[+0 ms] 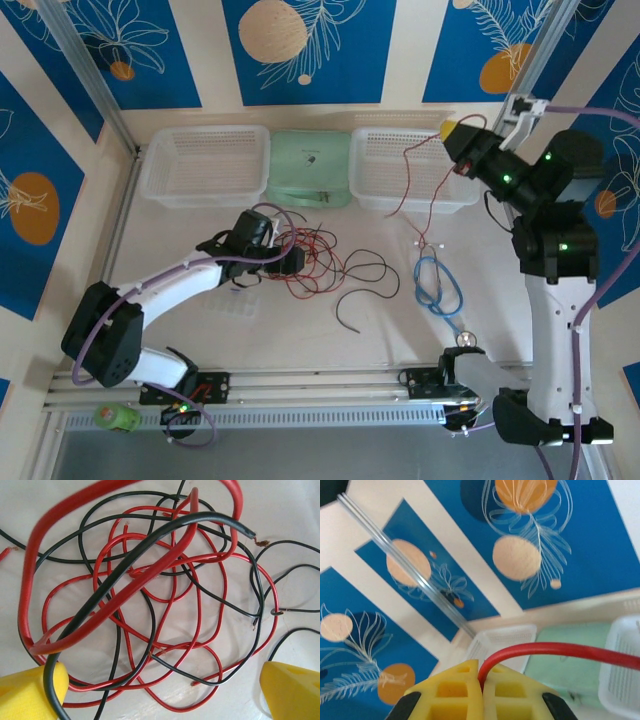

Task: Untangle the cables

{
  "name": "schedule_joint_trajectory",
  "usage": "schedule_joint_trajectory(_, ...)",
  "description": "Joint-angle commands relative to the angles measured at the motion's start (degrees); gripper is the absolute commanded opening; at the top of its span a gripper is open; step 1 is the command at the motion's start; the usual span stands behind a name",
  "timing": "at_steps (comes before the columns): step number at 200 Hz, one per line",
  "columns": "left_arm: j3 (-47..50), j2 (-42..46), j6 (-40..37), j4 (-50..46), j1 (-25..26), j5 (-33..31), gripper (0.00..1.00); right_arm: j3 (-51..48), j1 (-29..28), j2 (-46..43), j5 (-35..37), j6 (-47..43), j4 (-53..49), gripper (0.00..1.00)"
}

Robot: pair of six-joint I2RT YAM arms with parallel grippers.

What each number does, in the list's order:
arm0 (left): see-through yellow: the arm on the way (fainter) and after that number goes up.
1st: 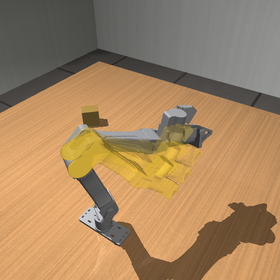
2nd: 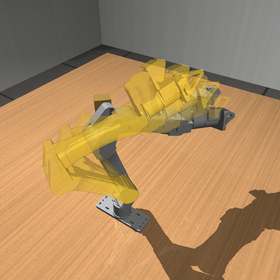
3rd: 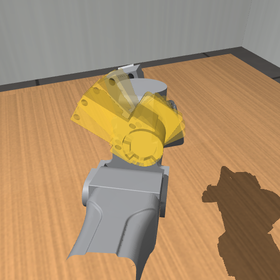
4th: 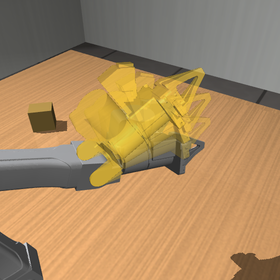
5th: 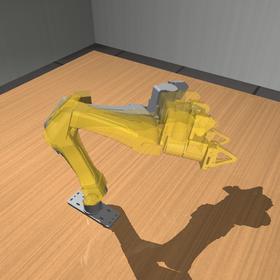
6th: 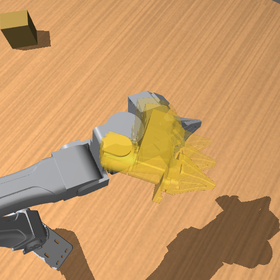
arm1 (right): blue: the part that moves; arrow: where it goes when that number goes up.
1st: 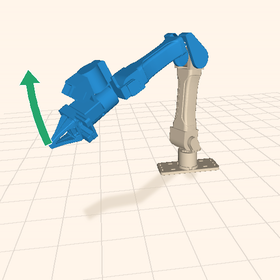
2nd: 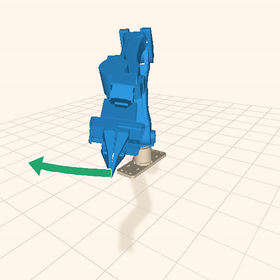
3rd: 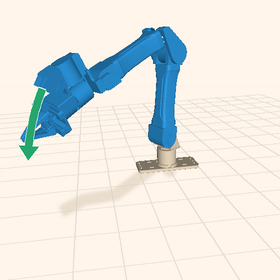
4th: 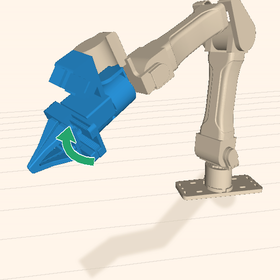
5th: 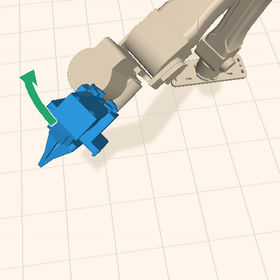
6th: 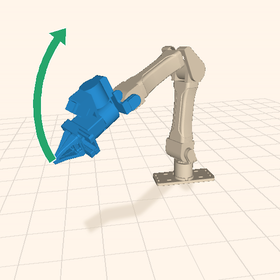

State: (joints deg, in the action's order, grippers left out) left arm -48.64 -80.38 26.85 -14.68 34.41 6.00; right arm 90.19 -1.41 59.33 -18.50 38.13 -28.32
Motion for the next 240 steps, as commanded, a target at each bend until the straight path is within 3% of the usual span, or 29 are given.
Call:
schedule_joint_trajectory(1, -2.9, 0.5, -1.6, -2.9, 0.4, -0.2, 0.98, -3.1, -2.1, -0.3, -4.2, 1.4, -0.9, 0.00)
schedule_joint_trajectory(44, -2.3, 2.6, -1.9, -3.6, 0.5, -2.4, 0.98, -5.0, -11.0, -0.9, -2.1, 0.4, -0.2, 0.00)
schedule_joint_trajectory(72, -1.7, 3.6, -1.9, -3.3, 0.5, -2.7, 0.98, -1.5, -13.2, -0.7, -0.9, -1.3, 1.3, 0.00)
schedule_joint_trajectory(120, -1.1, 4.3, -1.6, -2.3, 0.5, -3.5, 0.98, 16.6, -13.2, 5.5, 1.0, -7.6, -2.2, 0.00)
schedule_joint_trajectory(182, -1.1, 4.1, -1.0, -1.9, 0.5, -3.5, 0.97, 32.8, -12.0, 13.0, 12.8, -17.9, 2.2, 0.00)
schedule_joint_trajectory(215, -1.1, 3.9, -1.0, -1.9, 0.5, -3.5, 0.97, 37.7, -8.0, 20.4, 10.9, -17.3, 7.6, 0.00)
schedule_joint_trajectory(240, -1.1, 3.8, -0.8, -1.8, 0.5, -3.4, 0.97, 48.4, -5.6, 30.2, 8.5, -16.7, 6.7, 0.00)
